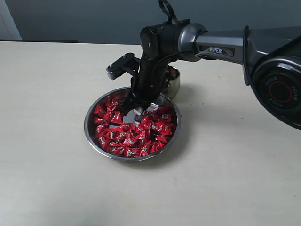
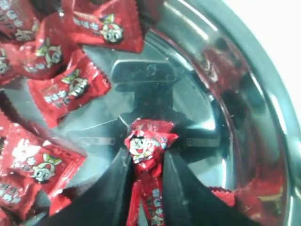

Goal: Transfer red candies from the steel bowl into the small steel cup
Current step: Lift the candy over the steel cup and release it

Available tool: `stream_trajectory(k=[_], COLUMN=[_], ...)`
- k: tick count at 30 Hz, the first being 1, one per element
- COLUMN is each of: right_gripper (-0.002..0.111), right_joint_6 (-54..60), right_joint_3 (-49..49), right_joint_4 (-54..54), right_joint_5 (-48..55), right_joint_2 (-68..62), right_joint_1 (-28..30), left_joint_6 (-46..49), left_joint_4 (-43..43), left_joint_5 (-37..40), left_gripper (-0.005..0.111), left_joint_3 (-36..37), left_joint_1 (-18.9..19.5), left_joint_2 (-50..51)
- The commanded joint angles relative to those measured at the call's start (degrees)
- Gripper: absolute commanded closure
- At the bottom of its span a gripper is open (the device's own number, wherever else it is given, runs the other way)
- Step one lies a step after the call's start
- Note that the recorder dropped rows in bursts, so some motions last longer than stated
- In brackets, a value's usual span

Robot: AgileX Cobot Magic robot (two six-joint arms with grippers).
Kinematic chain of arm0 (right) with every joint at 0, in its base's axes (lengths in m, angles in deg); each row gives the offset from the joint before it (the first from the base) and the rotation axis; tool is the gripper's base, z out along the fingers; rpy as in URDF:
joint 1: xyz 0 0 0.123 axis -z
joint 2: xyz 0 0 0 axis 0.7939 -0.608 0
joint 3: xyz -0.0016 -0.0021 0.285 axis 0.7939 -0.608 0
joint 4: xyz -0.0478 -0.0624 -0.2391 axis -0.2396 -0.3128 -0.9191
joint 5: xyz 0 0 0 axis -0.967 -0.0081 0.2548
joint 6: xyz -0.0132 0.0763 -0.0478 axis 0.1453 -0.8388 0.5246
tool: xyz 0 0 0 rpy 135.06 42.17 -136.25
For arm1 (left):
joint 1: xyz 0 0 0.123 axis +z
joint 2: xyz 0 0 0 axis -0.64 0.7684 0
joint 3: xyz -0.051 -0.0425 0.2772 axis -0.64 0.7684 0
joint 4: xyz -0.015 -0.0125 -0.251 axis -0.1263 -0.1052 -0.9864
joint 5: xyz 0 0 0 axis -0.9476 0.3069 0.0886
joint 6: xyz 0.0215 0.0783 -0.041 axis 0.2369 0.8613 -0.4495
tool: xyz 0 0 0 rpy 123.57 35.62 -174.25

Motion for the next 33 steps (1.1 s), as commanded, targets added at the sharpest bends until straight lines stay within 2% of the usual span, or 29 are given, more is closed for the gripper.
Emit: stream_trajectory(k=[1, 12, 18, 24, 33], right_gripper=[0.109, 0.109, 0.109, 0.109, 0.106], right_joint_6=[-0.08, -0.25, -7.9, -9.31, -9.31], right_joint_3=[0.21, 0.21, 0.21, 0.21, 0.21], right_joint_4=[-0.36, -2.36, -9.82, -9.35, -7.87], right_joint_5=[-0.35, -4.55, -6.66, -5.89, -5.74], right_joint_2=[2.76, 9.62, 11.27, 10.79, 10.79], right_joint_1=[0.2, 0.82, 4.34, 8.46, 9.18], left_joint_6=[-0.13, -0.13, -0.13, -0.13, -0.13], left_joint_4=[0.06, 0.06, 0.06, 0.06, 0.06], left_joint_5=[-0.33, -0.33, -0.33, -0.33, -0.33], left_gripper=[0.106, 0.106, 0.106, 0.106, 0.106], left_joint_3=[0.04, 0.04, 0.04, 0.04, 0.04], left_joint_1=[-0.41, -0.41, -0.41, -0.41, -0.41], left_joint_2=[-0.26, -0.26, -0.26, -0.26, -0.26])
